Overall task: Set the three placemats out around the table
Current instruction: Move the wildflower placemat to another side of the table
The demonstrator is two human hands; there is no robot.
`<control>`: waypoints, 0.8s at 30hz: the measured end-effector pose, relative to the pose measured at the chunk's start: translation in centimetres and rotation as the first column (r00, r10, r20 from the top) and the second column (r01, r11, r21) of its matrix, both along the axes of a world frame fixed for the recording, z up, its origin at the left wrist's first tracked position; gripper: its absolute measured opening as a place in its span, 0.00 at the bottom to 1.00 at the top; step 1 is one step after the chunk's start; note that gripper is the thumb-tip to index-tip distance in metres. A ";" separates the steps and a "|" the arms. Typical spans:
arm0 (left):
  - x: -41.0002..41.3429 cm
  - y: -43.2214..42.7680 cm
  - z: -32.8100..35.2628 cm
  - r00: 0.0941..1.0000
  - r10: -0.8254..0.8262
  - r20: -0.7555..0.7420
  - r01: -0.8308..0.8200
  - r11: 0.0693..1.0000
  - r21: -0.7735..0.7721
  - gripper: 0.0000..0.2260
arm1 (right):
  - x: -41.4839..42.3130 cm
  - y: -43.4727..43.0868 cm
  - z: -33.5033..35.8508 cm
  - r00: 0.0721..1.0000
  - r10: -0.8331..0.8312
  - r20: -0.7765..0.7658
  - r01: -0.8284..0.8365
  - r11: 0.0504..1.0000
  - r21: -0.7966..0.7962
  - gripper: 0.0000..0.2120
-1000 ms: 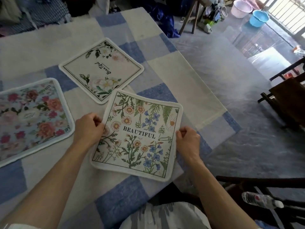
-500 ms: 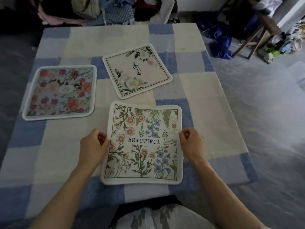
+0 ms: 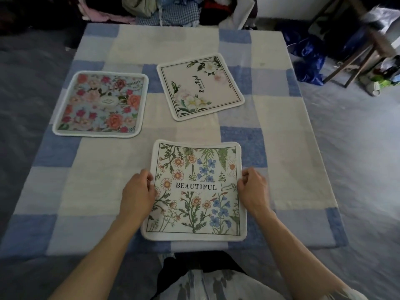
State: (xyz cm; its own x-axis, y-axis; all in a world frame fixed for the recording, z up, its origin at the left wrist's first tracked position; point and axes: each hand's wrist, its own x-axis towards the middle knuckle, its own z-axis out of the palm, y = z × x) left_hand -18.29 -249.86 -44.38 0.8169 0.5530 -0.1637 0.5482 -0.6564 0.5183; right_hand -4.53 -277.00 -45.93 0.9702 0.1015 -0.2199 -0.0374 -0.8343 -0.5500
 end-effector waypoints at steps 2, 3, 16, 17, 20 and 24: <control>-0.3 -0.1 -0.4 1.000 -0.019 -0.005 0.019 1.000 0.015 0.08 | -0.3 -0.1 -0.3 1.000 0.014 -0.008 -0.014 1.000 -0.011 0.04; -0.5 -0.1 -0.5 1.000 -0.027 -0.011 0.027 0.999 0.025 0.08 | -0.5 -0.3 -0.4 1.000 0.017 -0.009 -0.017 1.000 -0.010 0.05; -1.7 1.0 -2.4 0.987 -0.130 -0.095 0.136 0.989 0.060 0.08 | -2.0 -0.6 -0.7 0.986 0.085 -0.141 -0.102 0.988 -0.115 0.17; -1.7 1.1 -2.5 0.984 -0.145 -0.105 0.152 0.986 0.067 0.10 | -2.1 -0.4 -0.6 0.983 0.099 -0.153 -0.120 0.984 -0.135 0.17; -1.4 1.3 -2.6 0.966 -0.206 -0.157 0.222 0.971 0.091 0.13 | -2.5 -0.1 -0.4 0.975 0.144 -0.168 -0.180 0.957 -0.225 0.21; -1.1 1.6 -2.6 0.944 -0.246 -0.221 0.275 0.955 0.111 0.13 | -3.1 0.1 -0.3 0.971 0.174 -0.162 -0.217 0.927 -0.305 0.24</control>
State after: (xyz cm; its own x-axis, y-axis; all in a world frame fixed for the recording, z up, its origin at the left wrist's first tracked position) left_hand -19.36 -248.28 -47.00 0.8931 0.3539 -0.2776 0.4317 -0.8478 0.3081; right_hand -7.62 -276.90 -46.26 0.8991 0.1901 -0.3943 0.0912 -0.9624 -0.2559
